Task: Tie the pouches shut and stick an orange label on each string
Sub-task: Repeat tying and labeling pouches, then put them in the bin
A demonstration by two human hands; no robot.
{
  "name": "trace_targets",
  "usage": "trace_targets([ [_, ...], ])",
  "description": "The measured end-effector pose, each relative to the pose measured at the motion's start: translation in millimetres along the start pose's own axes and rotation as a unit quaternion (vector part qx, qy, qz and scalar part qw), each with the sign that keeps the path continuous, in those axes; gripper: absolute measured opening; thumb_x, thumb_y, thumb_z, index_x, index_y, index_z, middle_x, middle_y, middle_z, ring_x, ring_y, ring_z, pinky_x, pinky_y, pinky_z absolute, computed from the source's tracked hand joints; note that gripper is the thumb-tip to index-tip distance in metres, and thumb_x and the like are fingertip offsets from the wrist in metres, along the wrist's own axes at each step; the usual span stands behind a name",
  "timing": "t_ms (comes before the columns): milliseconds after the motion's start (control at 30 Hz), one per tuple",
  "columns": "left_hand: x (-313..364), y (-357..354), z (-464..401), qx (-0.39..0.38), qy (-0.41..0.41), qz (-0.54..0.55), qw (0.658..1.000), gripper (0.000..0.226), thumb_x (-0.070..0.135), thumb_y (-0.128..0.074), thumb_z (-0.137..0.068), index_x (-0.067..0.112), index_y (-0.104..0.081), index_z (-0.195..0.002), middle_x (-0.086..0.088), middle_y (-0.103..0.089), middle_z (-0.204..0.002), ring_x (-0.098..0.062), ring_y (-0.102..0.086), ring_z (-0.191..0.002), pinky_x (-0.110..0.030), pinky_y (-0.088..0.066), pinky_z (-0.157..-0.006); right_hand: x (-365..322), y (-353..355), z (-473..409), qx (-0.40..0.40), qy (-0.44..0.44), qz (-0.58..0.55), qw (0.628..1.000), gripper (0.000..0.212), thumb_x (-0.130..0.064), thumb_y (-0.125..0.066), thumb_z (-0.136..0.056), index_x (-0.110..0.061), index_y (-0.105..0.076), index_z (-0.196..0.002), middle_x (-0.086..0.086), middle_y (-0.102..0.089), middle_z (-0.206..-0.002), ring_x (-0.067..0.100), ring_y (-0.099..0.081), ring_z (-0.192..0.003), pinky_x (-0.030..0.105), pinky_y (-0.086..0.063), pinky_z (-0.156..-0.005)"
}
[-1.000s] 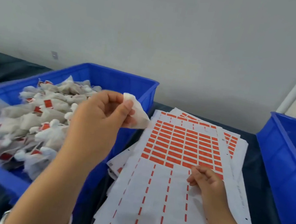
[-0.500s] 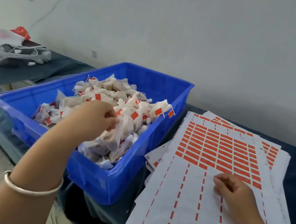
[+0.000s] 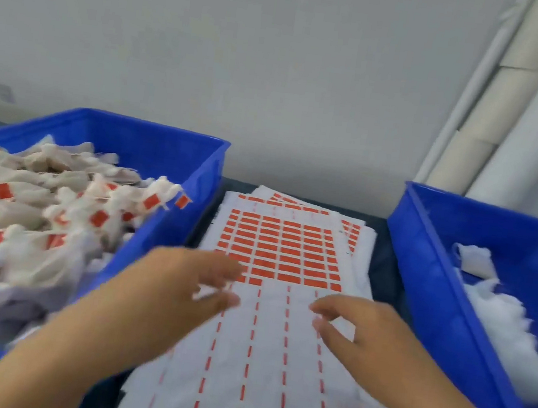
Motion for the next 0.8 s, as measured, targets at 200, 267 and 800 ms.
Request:
trace_targets([
  [200, 19.2, -106.1, -48.1, -0.189, 0.014, -0.063, 0.98, 0.039, 0.045, -0.061, -0.085, 0.045, -0.052, -0.123, 0.024, -0.052, -0.129, 0.002, -0.053, -0.109, -0.014, -0.043, -0.091, 56.5, 104.5, 36.5, 0.186, -0.071, -0.072, 0.977, 0.021, -0.031, -0.056, -0.09, -0.049, -0.064, -0.082, -0.027, -0.069, -0.091, -0.008, -0.061, -0.086, 0.008, -0.045, -0.072],
  [267, 16.5, -125.6, -58.2, -0.184, 0.026, -0.072, 0.98, 0.038, 0.045, -0.06, -0.086, 0.045, -0.052, -0.123, 0.023, -0.049, -0.133, 0.0, -0.052, -0.113, -0.014, -0.043, -0.09, 99.1, 127.4, 39.4, 0.177, -0.155, -0.001, 0.972, 0.021, -0.019, -0.058, -0.093, -0.037, -0.068, -0.091, -0.016, -0.069, -0.1, 0.003, -0.061, -0.089, 0.017, -0.043, -0.074],
  [800, -17.3, -184.2, -80.3, -0.092, -0.017, -0.168, 0.981, 0.064, 0.067, -0.029, -0.087, 0.042, -0.017, -0.144, 0.019, -0.004, -0.155, -0.005, -0.003, -0.143, -0.035, 0.0, -0.115, 250.6, 113.1, 37.1, -0.085, -0.395, 0.137, 0.904, 0.008, -0.015, -0.064, -0.086, -0.011, -0.071, -0.087, 0.001, -0.067, -0.075, 0.005, -0.062, -0.058, 0.019, -0.044, -0.05],
])
Point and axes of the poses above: each hand's wrist, its own z-axis away from the middle knuckle, its own y-axis out of the back of the hand, x = y × z, the point moved 3 cm from there along -z, towards the middle knuckle
